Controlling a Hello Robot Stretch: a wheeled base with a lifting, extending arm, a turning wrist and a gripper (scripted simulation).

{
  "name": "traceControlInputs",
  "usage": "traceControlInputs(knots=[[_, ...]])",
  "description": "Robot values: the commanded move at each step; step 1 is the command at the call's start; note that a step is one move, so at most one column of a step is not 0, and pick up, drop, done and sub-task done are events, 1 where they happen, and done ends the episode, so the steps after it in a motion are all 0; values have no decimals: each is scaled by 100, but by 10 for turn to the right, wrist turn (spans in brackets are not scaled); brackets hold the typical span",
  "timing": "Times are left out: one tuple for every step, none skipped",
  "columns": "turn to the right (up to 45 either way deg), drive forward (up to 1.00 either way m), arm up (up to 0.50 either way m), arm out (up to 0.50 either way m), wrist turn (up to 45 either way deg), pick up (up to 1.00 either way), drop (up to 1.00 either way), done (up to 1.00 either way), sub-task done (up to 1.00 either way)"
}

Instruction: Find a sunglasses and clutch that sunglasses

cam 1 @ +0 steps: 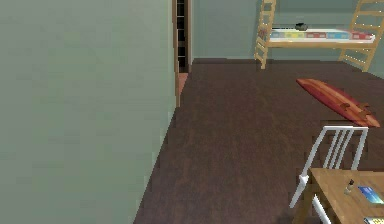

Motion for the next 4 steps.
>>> traceControlInputs(knots=[[0,0,34,0,0,0,0,0,0],[0,0,0,40,0,0,0,0,0],[0,0,0,0,450,0,0,0,0],[0,0,0,0,450,0,0,0,0]])
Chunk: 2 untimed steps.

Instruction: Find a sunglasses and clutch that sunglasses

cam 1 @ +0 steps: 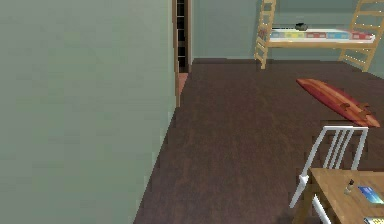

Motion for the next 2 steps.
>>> traceControlInputs(knots=[[0,0,0,0,450,0,0,0,0],[0,0,0,0,240,0,0,0,0]])
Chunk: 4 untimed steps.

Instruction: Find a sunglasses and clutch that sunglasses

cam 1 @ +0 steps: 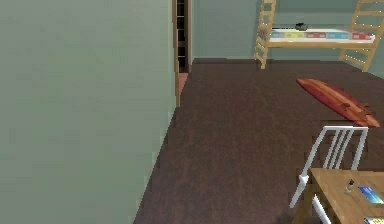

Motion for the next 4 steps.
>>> traceControlInputs(knots=[[0,0,-30,0,0,0,0,0,0],[0,0,0,0,0,100,0,0,0],[0,0,10,0,0,0,0,0,0],[0,0,0,0,0,0,0,100,0]])
